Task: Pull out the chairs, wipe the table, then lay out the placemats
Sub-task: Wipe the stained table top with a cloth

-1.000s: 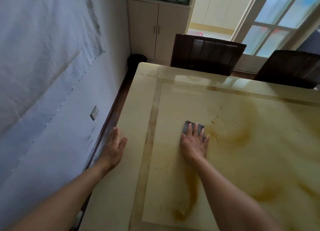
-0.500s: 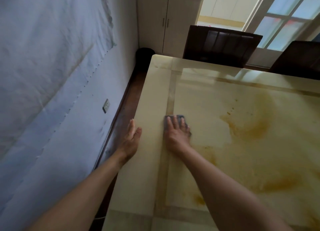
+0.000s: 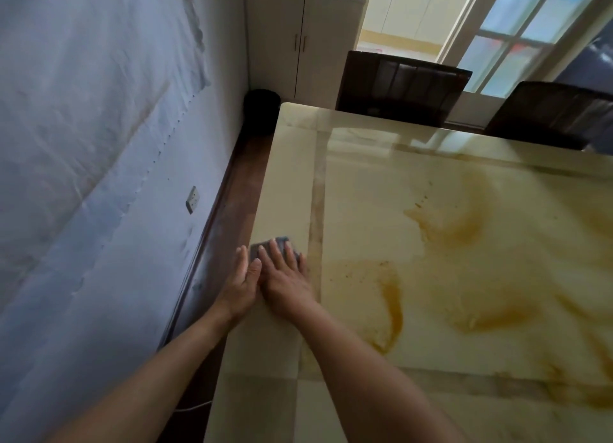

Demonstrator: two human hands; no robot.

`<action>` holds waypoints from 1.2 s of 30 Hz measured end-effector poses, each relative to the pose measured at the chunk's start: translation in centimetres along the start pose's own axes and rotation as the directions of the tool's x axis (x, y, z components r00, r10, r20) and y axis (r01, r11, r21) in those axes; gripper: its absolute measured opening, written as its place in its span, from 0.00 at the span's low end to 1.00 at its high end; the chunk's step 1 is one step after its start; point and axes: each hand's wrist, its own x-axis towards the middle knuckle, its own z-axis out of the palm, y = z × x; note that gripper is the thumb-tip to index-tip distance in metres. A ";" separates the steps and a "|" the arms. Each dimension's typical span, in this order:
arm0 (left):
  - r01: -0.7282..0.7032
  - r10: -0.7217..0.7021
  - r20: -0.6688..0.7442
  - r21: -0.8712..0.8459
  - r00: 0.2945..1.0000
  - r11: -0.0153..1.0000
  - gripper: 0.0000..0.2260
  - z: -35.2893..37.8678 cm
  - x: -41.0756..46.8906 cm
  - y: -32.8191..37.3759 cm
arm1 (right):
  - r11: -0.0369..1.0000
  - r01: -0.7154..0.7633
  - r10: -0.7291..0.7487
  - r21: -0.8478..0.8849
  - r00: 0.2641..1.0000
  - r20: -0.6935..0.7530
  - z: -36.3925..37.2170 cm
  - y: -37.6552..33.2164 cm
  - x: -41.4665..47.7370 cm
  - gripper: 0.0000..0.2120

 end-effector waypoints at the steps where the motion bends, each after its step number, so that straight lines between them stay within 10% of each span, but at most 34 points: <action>1: -0.006 0.006 0.007 0.051 1.000 0.999 0.27 0.3 -0.1 0.0 | 0.998 -0.054 0.054 0.020 0.999 -0.006 -0.5 1.2 0.0 0.27; 16: 0.024 -0.024 0.004 0.102 1.000 0.995 0.27 1.4 -0.4 0.1 | 0.790 -0.597 0.611 0.139 0.783 -0.118 -3.5 17.4 -8.8 0.27; 28: 0.086 -0.090 -0.010 -0.209 0.996 0.974 0.25 -0.1 -4.2 -2.1 | 0.996 0.090 -0.089 0.015 0.995 -0.038 3.1 -1.5 -6.2 0.32; 36: 0.031 -0.031 0.035 -0.003 0.999 1.000 0.27 0.7 -6.4 -2.3 | 0.994 0.108 -0.107 -0.013 0.992 0.060 3.8 -2.2 -8.7 0.30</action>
